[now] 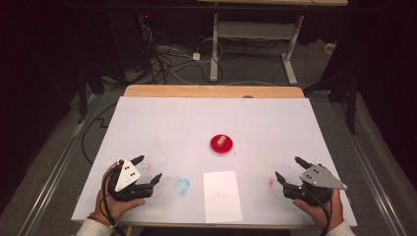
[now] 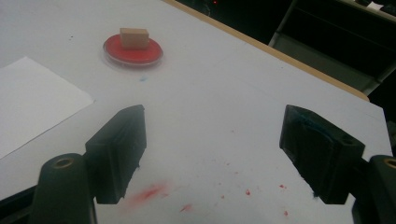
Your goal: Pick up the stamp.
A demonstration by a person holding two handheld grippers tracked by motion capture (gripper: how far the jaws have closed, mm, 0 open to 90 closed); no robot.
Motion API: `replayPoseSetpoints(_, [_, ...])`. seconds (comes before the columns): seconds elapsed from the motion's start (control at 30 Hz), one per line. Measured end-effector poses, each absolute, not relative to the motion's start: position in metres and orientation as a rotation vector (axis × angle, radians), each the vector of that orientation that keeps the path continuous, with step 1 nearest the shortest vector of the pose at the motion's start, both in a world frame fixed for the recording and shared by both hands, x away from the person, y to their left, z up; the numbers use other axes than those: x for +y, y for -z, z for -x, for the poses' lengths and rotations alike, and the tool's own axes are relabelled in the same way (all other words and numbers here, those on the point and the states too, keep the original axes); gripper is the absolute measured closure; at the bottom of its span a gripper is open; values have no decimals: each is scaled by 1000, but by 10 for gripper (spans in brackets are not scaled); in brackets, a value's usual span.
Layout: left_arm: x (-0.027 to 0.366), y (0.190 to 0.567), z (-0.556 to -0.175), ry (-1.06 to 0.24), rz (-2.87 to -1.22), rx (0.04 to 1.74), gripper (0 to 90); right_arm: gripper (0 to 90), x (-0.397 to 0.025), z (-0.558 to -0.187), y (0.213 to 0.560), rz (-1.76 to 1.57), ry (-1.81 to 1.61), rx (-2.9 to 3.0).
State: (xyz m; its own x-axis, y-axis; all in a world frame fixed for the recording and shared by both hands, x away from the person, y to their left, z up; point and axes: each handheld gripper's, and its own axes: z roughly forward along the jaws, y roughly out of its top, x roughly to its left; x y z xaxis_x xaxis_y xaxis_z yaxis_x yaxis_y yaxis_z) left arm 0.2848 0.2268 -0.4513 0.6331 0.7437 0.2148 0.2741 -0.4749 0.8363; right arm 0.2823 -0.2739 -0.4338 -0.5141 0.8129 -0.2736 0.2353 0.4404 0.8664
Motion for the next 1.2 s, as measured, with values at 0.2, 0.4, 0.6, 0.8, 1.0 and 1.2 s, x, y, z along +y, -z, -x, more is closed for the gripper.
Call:
replayPoseSetpoints(0.2, [226,454,-285,-706,-2053,815,200,229,-273,-283,433,-873,-1046,1994])
replayPoseSetpoints(0.4, [225,453,-286,-714,-2055,798,200,261,-270,-285,436,-865,-1042,2029])
replayPoseSetpoints(0.6, [225,454,-284,-713,-2063,792,200,275,-268,-284,434,-857,-1071,2061])
replayPoseSetpoints(0.8, [226,455,-284,-711,-2062,802,200,277,-262,-288,431,-838,-1073,2074])
replayPoseSetpoints(1.0, [227,456,-284,-695,-2062,820,199,287,-257,-294,427,-840,-1094,2072])
replayPoseSetpoints(1.2, [230,458,-284,-686,-2063,836,200,285,-252,-301,423,-832,-1107,2074])
